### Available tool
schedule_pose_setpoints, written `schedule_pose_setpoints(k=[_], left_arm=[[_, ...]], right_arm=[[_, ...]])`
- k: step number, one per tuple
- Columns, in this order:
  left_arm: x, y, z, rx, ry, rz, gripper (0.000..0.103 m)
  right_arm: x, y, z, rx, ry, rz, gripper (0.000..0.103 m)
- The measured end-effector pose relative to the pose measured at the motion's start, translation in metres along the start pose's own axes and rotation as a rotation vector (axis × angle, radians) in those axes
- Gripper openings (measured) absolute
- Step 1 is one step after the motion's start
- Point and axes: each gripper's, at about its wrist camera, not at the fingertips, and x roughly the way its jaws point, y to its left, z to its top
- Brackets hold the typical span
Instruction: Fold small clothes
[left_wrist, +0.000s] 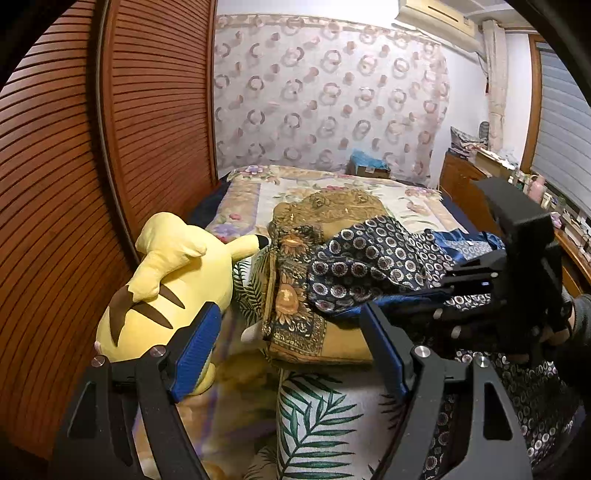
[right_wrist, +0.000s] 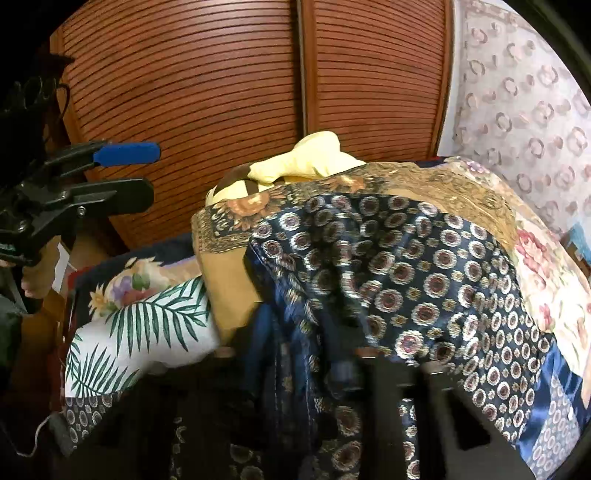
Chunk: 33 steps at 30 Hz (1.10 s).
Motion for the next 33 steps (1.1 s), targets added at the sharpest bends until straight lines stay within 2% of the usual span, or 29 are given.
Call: schedule_pose_setpoints(k=[2, 7, 12, 19, 21, 23, 24, 26, 28, 33], left_arm=[[0.0, -0.002, 0.002, -0.004, -0.004, -0.002, 0.078], [0.007, -0.01, 0.006, 0.007, -0.007, -0.025, 0.078], [0.013, -0.026, 0.014, 0.036, -0.01, -0.058, 0.078], [0.029, -0.043, 0.02, 0.064, -0.001, -0.098, 0.078], [0.034, -0.048, 0.02, 0.069, 0.006, -0.111, 0.078], [0.038, -0.056, 0.02, 0.077, 0.011, -0.118, 0.078], [0.04, -0.058, 0.021, 0.08, 0.013, -0.121, 0.078], [0.044, -0.063, 0.021, 0.085, 0.017, -0.132, 0.078], [0.048, -0.068, 0.022, 0.095, 0.024, -0.138, 0.078], [0.058, -0.079, 0.028, 0.122, 0.035, -0.146, 0.078]], right_arm=[[-0.006, -0.007, 0.0, 0.035, -0.031, 0.012, 0.006], [-0.032, -0.035, -0.002, 0.167, -0.164, 0.01, 0.006], [-0.061, -0.059, -0.016, 0.274, -0.245, -0.095, 0.006], [-0.075, -0.076, -0.054, 0.388, -0.204, -0.185, 0.006], [-0.075, -0.077, -0.061, 0.402, -0.193, -0.189, 0.014], [-0.073, -0.076, -0.064, 0.407, -0.168, -0.209, 0.031], [-0.07, -0.077, -0.066, 0.41, -0.161, -0.215, 0.034], [-0.069, -0.08, -0.067, 0.425, -0.153, -0.224, 0.048], [-0.067, -0.086, -0.067, 0.442, -0.134, -0.242, 0.05], [-0.094, -0.083, -0.075, 0.46, -0.129, -0.283, 0.05]])
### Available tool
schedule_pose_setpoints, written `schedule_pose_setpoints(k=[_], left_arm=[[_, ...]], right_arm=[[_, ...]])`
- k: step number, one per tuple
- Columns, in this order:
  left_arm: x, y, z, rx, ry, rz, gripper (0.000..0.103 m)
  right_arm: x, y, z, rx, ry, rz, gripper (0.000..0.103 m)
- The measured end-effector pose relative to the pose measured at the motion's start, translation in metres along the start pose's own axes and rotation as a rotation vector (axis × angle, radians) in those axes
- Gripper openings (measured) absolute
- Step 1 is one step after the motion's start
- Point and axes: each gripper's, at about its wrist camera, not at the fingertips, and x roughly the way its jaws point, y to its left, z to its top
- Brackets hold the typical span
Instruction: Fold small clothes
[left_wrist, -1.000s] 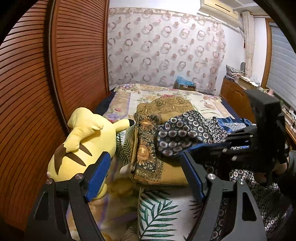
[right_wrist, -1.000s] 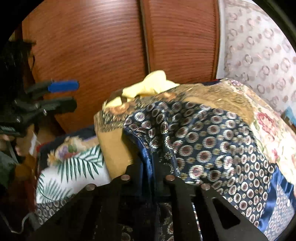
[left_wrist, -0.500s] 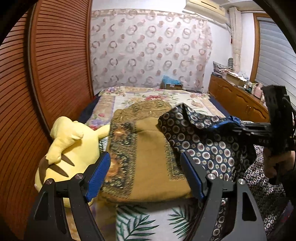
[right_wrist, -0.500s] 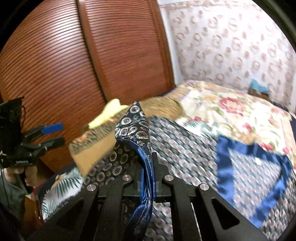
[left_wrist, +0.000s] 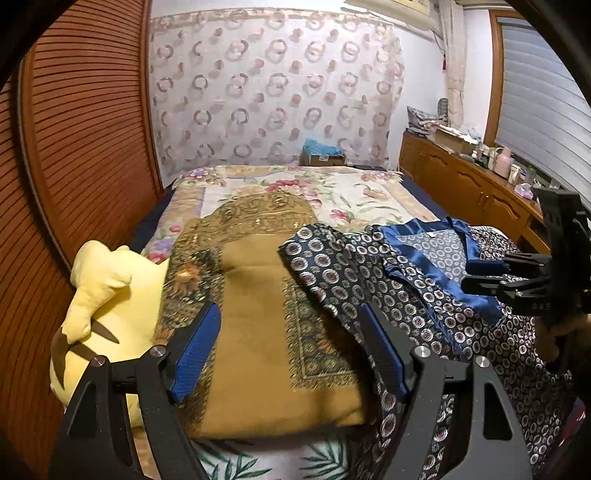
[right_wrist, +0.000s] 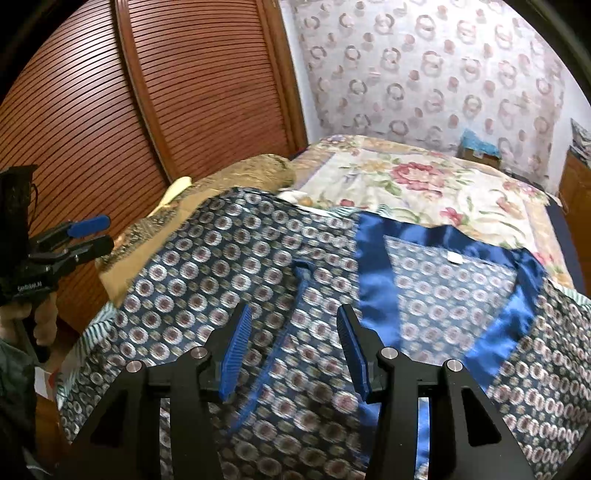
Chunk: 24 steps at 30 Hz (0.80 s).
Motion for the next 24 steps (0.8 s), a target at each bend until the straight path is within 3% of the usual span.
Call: schedule_pose_setpoints(k=[6, 8, 12, 19, 24], left_arm=[[0.022, -0.01, 0.013, 0.016, 0.03, -0.031, 0.078], [0.031, -0.01, 0.017, 0.009, 0.048, -0.051, 0.067], [0.056, -0.011, 0.026, -0.002, 0.113, -0.058, 0.056], [0.079, -0.01, 0.028, -0.03, 0.184, -0.028, 0.049], [0.082, -0.013, 0.028, -0.038, 0.195, -0.021, 0.042]], right_arm=[[-0.028, -0.015, -0.021, 0.013, 0.013, -0.106, 0.05], [-0.033, -0.023, -0.028, 0.008, 0.023, -0.161, 0.05], [-0.046, -0.044, -0.046, 0.013, 0.051, -0.253, 0.05], [-0.054, -0.077, -0.067, 0.064, 0.104, -0.317, 0.05], [-0.058, -0.089, -0.072, 0.062, 0.103, -0.312, 0.05]])
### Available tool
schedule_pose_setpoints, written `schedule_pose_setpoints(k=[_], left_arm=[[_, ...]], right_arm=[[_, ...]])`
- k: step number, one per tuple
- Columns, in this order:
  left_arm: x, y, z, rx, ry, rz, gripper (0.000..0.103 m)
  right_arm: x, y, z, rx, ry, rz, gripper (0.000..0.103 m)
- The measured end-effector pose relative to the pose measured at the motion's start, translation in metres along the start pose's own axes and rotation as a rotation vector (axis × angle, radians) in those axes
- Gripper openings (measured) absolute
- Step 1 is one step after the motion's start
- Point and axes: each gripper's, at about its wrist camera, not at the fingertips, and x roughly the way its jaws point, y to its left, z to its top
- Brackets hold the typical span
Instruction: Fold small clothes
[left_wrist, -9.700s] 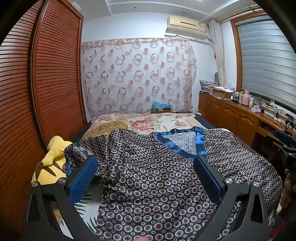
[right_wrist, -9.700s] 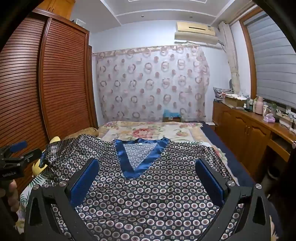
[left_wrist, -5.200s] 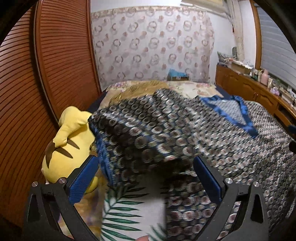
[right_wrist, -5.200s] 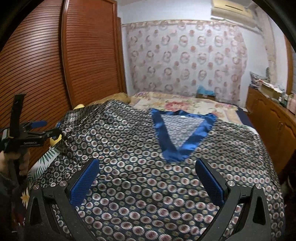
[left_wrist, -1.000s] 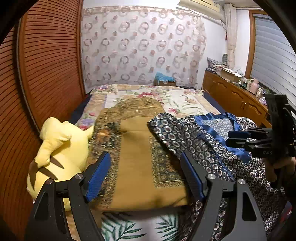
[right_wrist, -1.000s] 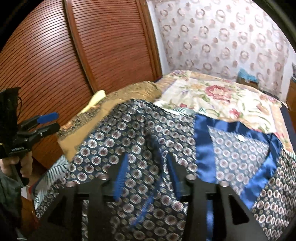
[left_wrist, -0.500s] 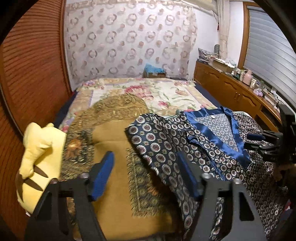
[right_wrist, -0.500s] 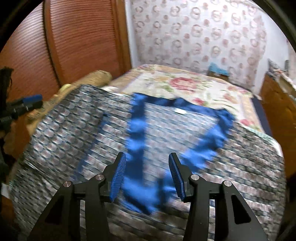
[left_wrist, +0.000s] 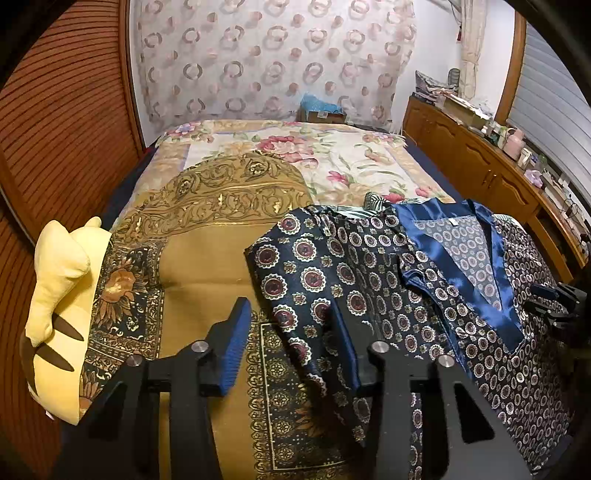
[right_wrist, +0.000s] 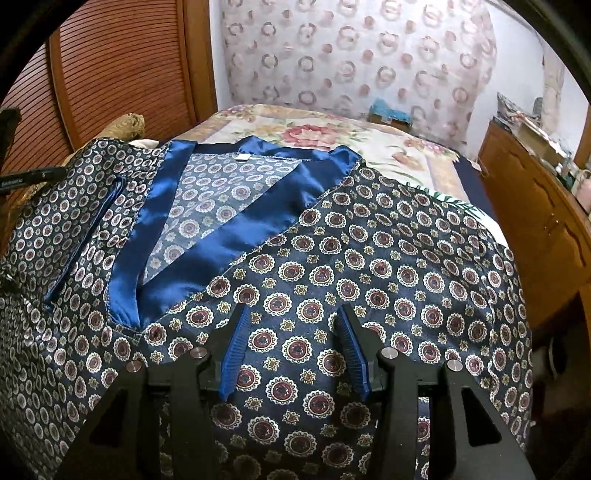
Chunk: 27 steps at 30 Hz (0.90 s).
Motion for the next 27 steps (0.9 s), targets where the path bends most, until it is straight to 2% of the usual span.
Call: schedule_pose_setpoints(k=[2, 3, 5, 7, 13, 19, 21, 23, 26, 27], left_arm=[[0.0, 0.0, 0.002, -0.003, 0.003, -0.005, 0.03], [0.001, -0.001, 0.003, -0.002, 0.006, 0.0, 0.028], [-0.001, -0.003, 0.004, 0.007, 0.007, 0.012, 0.013], [-0.004, -0.004, 0.006, 0.012, -0.007, 0.022, 0.007], [-0.011, -0.001, 0.02, 0.014, -0.047, 0.073, 0.003], [-0.019, -0.003, 0.027, 0.021, -0.085, 0.067, 0.004], [-0.024, -0.007, 0.028, 0.022, -0.098, 0.066, 0.011], [-0.031, -0.01, 0.025, 0.03, -0.124, 0.072, 0.027], [-0.042, -0.019, 0.022, 0.042, -0.158, 0.048, 0.042], [-0.046, -0.022, 0.02, 0.044, -0.163, 0.033, 0.042]], right_arm=[[0.001, 0.001, 0.0, -0.004, -0.004, 0.0, 0.052], [0.001, 0.002, 0.001, -0.006, -0.004, 0.003, 0.052], [0.002, -0.001, -0.003, 0.0, -0.006, 0.011, 0.053], [0.002, -0.002, -0.004, 0.0, -0.007, 0.015, 0.054], [0.003, -0.004, -0.006, -0.004, -0.007, 0.018, 0.057], [0.003, -0.004, -0.007, -0.007, -0.006, 0.018, 0.059], [0.004, -0.005, -0.008, -0.006, -0.006, 0.018, 0.059], [0.003, -0.005, -0.008, -0.007, -0.006, 0.017, 0.059], [0.003, -0.004, -0.007, -0.007, -0.005, 0.016, 0.06], [0.003, -0.004, -0.008, -0.007, -0.005, 0.015, 0.06]])
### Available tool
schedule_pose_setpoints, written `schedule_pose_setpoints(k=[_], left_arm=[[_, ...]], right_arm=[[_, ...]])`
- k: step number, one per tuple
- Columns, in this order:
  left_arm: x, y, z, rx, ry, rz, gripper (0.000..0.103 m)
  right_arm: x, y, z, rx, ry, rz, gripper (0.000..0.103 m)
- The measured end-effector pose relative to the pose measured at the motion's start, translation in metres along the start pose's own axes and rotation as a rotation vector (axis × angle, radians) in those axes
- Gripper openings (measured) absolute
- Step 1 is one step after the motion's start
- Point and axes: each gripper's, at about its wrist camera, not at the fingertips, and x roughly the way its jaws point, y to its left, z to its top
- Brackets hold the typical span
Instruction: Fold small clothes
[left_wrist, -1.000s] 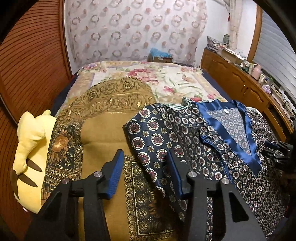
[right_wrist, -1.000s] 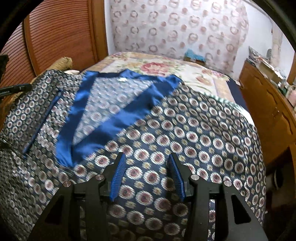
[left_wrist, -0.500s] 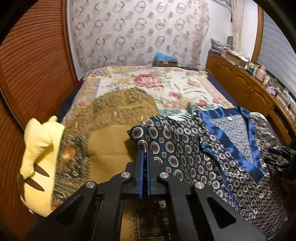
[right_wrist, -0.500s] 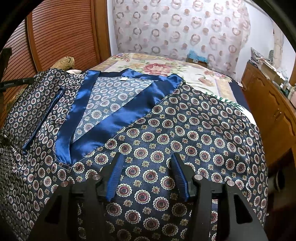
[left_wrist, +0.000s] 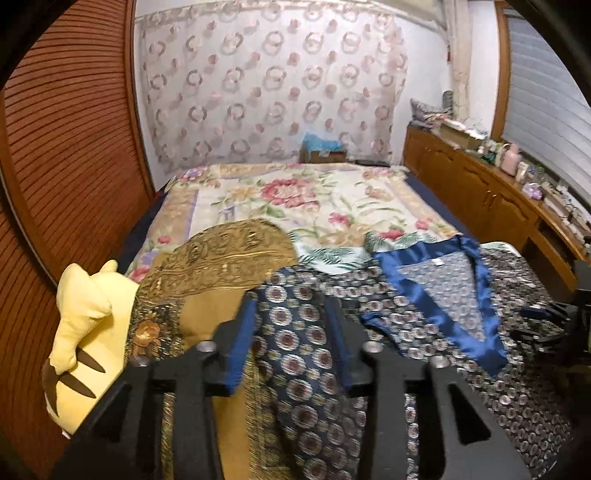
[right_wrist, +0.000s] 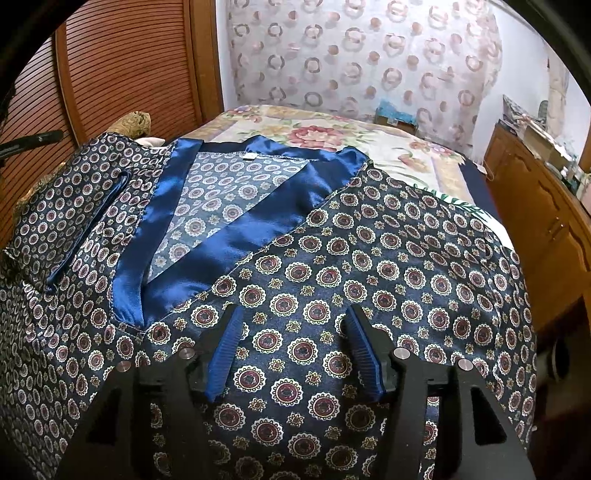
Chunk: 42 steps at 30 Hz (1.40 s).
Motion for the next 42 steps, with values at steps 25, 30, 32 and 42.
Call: schedule_pose_setpoints(k=[25, 30, 32, 42], left_arm=[[0.036, -0.115, -0.069, 0.13, 0.181, -0.207, 0.076], [0.047, -0.122, -0.074, 0.148, 0.213, -0.194, 0.076], [0.05, -0.125, -0.077, 0.154, 0.222, -0.19, 0.076], [0.055, -0.135, -0.083, 0.204, 0.21, -0.148, 0.08]], right_arm=[[-0.069, -0.091, -0.048, 0.158, -0.056, -0.111, 0.058], [-0.081, -0.126, -0.071, 0.213, -0.03, -0.163, 0.051], [-0.083, -0.135, -0.078, 0.235, -0.024, -0.17, 0.049], [-0.078, -0.151, -0.09, 0.274, 0.004, -0.147, 0.039]])
